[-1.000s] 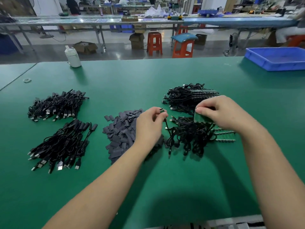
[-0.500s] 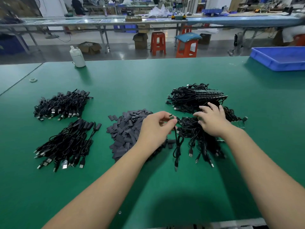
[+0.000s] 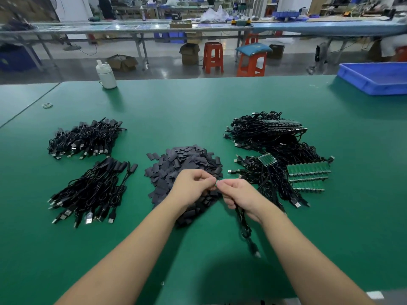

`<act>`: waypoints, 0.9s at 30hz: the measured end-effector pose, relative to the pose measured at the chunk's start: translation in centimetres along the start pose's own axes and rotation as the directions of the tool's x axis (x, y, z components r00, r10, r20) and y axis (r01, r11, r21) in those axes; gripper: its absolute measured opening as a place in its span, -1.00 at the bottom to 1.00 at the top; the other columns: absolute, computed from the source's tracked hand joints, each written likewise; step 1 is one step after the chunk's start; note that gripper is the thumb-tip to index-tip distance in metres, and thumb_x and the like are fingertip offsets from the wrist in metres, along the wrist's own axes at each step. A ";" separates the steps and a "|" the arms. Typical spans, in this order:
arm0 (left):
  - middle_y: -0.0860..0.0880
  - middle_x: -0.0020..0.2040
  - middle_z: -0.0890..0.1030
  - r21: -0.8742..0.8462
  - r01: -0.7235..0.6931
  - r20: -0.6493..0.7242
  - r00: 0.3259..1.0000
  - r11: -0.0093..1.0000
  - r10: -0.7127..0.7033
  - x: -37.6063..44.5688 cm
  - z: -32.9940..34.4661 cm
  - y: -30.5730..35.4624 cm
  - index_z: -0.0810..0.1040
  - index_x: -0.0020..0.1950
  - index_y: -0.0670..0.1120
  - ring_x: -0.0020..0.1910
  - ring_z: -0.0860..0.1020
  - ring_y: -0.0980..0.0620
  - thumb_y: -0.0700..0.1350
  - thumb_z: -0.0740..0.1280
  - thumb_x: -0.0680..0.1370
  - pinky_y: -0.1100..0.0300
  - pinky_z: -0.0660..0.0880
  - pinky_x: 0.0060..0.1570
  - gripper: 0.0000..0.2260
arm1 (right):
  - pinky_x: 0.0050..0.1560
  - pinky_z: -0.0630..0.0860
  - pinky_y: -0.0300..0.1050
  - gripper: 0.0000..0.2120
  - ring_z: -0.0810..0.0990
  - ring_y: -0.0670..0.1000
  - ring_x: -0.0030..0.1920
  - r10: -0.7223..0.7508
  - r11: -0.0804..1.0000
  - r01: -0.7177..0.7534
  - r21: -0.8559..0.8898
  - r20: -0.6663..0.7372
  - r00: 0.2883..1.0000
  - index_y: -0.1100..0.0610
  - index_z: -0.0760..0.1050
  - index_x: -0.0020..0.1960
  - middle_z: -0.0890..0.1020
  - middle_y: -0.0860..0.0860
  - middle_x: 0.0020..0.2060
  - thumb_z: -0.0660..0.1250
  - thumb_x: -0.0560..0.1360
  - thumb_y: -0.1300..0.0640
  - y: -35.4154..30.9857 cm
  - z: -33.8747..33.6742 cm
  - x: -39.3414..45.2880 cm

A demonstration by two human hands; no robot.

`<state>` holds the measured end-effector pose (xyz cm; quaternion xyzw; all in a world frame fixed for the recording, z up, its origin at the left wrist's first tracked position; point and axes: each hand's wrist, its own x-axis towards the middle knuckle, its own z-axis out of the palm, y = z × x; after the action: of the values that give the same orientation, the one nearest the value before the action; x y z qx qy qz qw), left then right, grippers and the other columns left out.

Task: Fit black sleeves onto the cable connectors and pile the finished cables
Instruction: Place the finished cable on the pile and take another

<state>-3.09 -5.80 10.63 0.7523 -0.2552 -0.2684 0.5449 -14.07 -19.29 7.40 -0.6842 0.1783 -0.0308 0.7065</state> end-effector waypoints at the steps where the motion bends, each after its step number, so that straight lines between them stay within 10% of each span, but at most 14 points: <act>1: -0.02 -0.31 0.69 0.078 0.003 0.019 1.000 0.997 -0.004 0.0 -0.3 -0.7 0.68 -0.20 -0.06 -0.40 0.47 0.13 -0.12 0.45 0.49 0.23 0.44 -0.24 -0.91 | -0.44 0.18 -0.22 -0.78 0.24 -0.07 -0.47 0.016 1.000 -0.016 -0.009 -0.018 1.000 0.13 0.66 -0.01 0.31 0.05 -0.43 0.28 0.64 0.06 0.6 0.3 0.1; 8: 0.13 -0.06 0.55 0.642 0.018 -0.215 0.964 0.766 0.157 1.0 -3.8 -4.3 0.63 0.02 0.10 -0.08 0.49 0.11 -0.05 0.33 0.57 0.19 0.43 -0.02 -0.89 | -0.49 0.12 -0.23 -0.72 0.20 -0.10 -0.48 0.166 0.986 -0.165 0.020 -0.052 0.985 0.18 0.60 0.08 0.32 -0.11 -0.47 0.19 0.65 0.04 3.9 1.1 1.1; 12: 0.07 -0.05 0.56 0.618 0.102 -0.282 0.954 0.779 0.099 1.5 -5.8 -6.5 0.57 0.01 0.06 -0.07 0.52 0.04 0.02 0.34 0.55 0.16 0.42 -0.09 -0.91 | -0.53 0.19 -0.25 -0.83 0.26 -0.09 -0.48 0.127 0.991 -0.120 0.065 -0.120 0.985 0.10 0.62 0.09 0.53 0.01 -0.37 0.25 0.64 0.14 5.2 1.1 1.3; 17: 0.09 -0.05 0.48 0.730 0.053 -0.201 0.970 0.681 0.140 1.6 -5.7 -7.7 0.52 0.09 0.09 -0.11 0.51 0.04 0.11 0.39 0.51 0.13 0.50 -0.11 -0.79 | -0.49 0.44 -0.21 -0.79 0.41 -0.08 -0.50 0.036 0.999 -0.040 -0.014 -0.176 0.984 0.03 0.57 0.24 0.72 0.06 -0.16 0.33 0.61 0.12 6.2 1.0 0.9; 27: 0.01 0.22 0.51 0.888 -0.271 0.131 0.923 0.372 0.361 3.5 -5.0 -7.9 0.55 0.29 0.07 0.17 0.48 -0.06 -0.12 0.31 0.57 0.05 0.52 0.01 -0.71 | -0.44 0.32 -0.33 -0.73 0.35 -0.16 -0.48 0.008 0.966 -0.070 -0.249 -0.240 0.971 -0.20 0.63 0.08 0.58 -0.14 -0.38 0.21 0.64 0.09 6.9 1.3 0.6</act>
<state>3.57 -2.55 3.93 0.8720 -0.4730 0.0488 0.1165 -14.53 -17.77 0.53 -0.7571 0.2772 -0.0750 0.5868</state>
